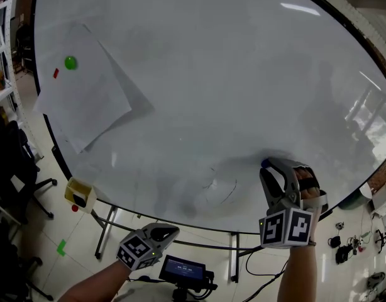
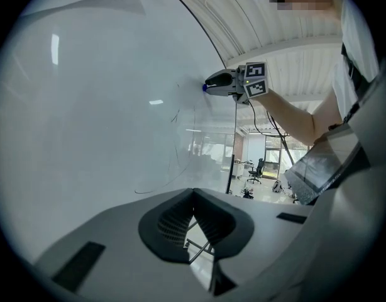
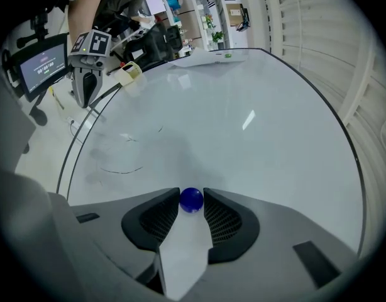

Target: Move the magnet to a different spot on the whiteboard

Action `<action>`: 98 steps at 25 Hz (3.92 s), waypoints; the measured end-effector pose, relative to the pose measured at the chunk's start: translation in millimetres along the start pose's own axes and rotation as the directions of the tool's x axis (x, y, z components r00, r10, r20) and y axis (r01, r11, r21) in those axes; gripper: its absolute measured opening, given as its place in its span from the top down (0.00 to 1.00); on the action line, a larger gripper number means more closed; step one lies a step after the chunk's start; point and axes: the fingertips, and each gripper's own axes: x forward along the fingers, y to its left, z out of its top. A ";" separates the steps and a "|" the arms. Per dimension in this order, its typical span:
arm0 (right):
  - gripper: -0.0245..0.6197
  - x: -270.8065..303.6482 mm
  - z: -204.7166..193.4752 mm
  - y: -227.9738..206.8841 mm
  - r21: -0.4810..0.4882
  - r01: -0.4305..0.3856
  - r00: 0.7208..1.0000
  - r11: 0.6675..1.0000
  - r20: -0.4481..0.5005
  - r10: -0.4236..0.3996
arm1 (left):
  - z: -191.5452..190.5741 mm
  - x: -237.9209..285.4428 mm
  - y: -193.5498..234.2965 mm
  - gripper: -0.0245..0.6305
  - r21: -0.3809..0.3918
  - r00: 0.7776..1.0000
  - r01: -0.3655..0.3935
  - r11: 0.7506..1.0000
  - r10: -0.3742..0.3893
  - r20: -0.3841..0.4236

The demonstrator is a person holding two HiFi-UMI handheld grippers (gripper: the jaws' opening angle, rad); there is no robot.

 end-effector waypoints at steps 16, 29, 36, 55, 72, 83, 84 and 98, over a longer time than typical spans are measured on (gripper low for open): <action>0.72 8.2 -6.7 1.0 -0.047 0.128 0.987 0.991 -0.091 -0.132 | 0.6 -0.5 0.2 0.93 0.007 1.000 0.022 1.000 -0.022 -0.003; 0.73 -0.5 -4.6 19.2 0.160 0.107 0.994 0.981 0.000 -0.108 | -4.7 -0.3 -9.6 0.93 0.001 0.999 0.028 1.000 -0.028 -0.024; 0.73 -19.3 -14.3 39.8 0.475 0.021 0.985 0.880 0.142 -0.100 | 0.5 10.0 -15.7 0.93 0.020 0.998 0.059 0.998 -0.058 -0.032; 0.73 -84.5 -52.0 133.9 0.966 -0.193 0.912 0.171 0.241 -0.331 | -6.7 24.3 -30.1 0.93 -0.034 0.989 0.146 0.989 -0.147 -0.005; 0.73 -187.2 -50.9 252.1 0.994 -0.037 0.957 -0.099 0.007 -0.291 | -25.6 14.2 -91.3 0.93 -0.010 0.916 0.399 0.917 -0.399 -0.044; 0.73 -248.7 -75.9 295.9 0.982 -0.115 0.953 -0.152 0.066 -0.295 | -17.8 38.0 -170.8 0.93 0.005 0.915 0.400 0.916 -0.400 -0.050; 0.73 -254.3 -79.7 299.6 0.980 -0.127 0.952 -0.155 0.076 -0.296 | -16.2 40.9 -179.0 0.93 -0.001 0.918 0.395 0.919 -0.394 -0.047; 0.73 -306.0 -135.2 331.0 0.951 -0.268 0.928 -0.153 0.211 -0.308 | -29.4 65.6 -269.0 0.93 0.024 0.952 0.300 0.954 -0.297 -0.075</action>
